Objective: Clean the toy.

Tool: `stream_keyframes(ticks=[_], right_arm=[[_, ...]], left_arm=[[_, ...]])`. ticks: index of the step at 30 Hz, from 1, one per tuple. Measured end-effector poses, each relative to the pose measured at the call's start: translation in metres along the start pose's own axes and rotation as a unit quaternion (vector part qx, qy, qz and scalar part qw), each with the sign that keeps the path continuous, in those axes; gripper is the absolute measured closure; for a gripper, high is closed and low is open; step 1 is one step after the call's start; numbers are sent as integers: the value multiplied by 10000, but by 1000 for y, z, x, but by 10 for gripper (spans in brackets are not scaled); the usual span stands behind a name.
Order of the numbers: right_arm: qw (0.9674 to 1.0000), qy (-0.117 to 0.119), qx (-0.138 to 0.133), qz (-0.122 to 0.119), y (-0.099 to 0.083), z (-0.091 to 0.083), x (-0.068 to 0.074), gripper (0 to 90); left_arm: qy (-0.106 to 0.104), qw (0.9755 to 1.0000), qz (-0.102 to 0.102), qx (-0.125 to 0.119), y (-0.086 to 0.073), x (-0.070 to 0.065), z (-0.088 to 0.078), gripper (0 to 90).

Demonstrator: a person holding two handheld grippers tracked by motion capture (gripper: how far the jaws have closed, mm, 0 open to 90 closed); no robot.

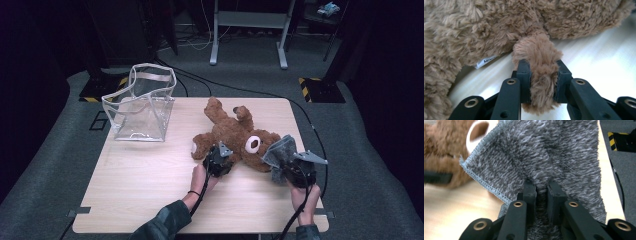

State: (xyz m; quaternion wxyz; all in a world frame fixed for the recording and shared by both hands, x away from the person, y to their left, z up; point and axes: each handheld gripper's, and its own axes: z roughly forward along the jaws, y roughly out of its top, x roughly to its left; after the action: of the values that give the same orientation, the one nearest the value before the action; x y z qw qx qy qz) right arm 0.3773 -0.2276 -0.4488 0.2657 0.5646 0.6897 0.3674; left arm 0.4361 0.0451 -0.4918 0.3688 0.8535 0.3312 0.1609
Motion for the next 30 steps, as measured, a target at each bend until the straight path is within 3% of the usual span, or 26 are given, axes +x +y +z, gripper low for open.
stream_keyframes(ticks=[3,4,6,8,10,11,13,14,16,17,19,20,23,26,30], right_arm=[[10000,15,75,-13,7,9,6,796],[10000,25,81,-19,8,11,8,796],[9999,-29,126,-65,10,13,10,796],[9999,-21,128,-62,10,13,11,796],[9999,-38,124,-90,11,13,11,796],[9999,-66,124,-90,12,13,11,796],[9999,-77,96,-108,13,12,11,796],[9999,-75,92,-118,14,12,11,796],[9998,-92,98,-127,16,14,13,797],[9998,-102,100,-140,17,15,13,797],[9998,-101,110,-155,18,16,14,797],[9998,-103,106,-147,19,17,15,797],[9997,-127,136,-183,20,21,16,797],[9996,-140,164,-169,21,23,15,798],[9997,-122,160,-114,22,28,14,798]], left_arm=[[-54,10000,0,-55,-3,5,-9,601],[-61,9998,-88,-195,-3,11,-16,548],[77,9990,-164,-412,-2,19,-29,450],[185,9973,-288,-648,-1,29,-45,416],[505,9952,-320,-772,-2,46,-57,390],[658,9939,-424,-780,-3,56,-58,382],[750,9929,-639,-664,-7,76,-57,358],[867,9920,-752,-525,-11,88,-53,352],[753,9923,-920,-337,-16,100,-45,325],[723,9932,-896,-186,-18,104,-42,320],[438,9933,-1065,-122,-24,110,-33,350],[394,9932,-1092,-85,-27,112,-29,385],[234,9920,-1227,-198,-35,113,-27,567],[137,9931,-1145,-195,-37,110,-31,696],[44,9935,-1121,-173,-40,106,-36,751]])
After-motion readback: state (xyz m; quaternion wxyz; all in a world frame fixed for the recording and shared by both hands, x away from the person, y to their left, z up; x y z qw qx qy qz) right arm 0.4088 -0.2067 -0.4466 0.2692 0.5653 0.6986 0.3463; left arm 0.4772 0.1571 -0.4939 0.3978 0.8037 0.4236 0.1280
